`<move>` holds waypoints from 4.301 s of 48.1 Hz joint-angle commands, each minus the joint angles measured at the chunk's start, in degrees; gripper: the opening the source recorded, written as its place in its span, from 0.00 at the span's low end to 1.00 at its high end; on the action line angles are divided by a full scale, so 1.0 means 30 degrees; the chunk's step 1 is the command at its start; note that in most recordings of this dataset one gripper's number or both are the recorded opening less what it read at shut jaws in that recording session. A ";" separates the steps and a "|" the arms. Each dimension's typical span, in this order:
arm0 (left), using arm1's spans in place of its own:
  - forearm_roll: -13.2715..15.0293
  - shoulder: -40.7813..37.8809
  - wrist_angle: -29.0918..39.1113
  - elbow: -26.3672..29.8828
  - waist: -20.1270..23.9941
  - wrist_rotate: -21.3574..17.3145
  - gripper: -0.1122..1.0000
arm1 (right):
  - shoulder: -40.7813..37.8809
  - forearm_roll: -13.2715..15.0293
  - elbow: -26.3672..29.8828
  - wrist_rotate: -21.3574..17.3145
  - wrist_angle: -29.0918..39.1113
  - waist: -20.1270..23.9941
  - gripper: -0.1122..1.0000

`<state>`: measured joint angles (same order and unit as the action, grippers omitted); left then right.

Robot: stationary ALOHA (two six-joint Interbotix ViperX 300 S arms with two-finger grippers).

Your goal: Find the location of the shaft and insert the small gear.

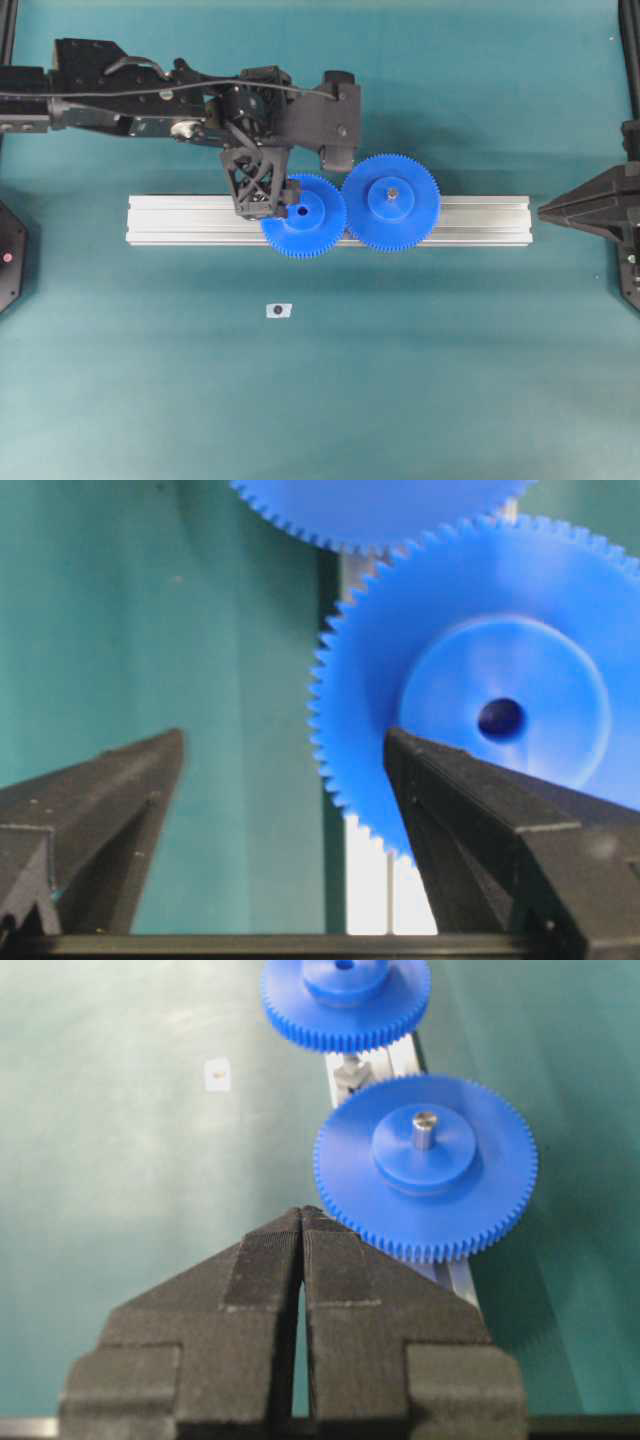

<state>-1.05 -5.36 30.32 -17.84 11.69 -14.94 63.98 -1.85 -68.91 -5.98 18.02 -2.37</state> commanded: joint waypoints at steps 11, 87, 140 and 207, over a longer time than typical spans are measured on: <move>-0.0059 0.0234 0.0117 0.0439 -0.0059 -0.0029 0.89 | -0.0117 0.0000 0.0146 -0.0146 -0.0176 -0.0059 0.12; -0.0059 0.1553 -0.3311 -0.0645 -0.2168 0.2959 0.89 | 0.0029 0.0000 -0.0176 -0.0176 -0.0645 -0.0645 0.12; -0.0059 0.8115 -0.4746 -0.4717 -0.3721 0.4980 0.89 | 0.0029 0.0000 -0.0264 -0.0176 -0.0703 -0.0674 0.12; -0.0029 1.0283 -0.4834 -0.6592 -0.3721 0.5010 0.89 | 0.0029 0.0000 -0.0293 -0.0176 -0.0703 -0.0674 0.12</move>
<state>-1.05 24.70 16.35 -38.32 0.79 0.00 64.42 -1.93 -70.40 -5.98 16.35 -4.31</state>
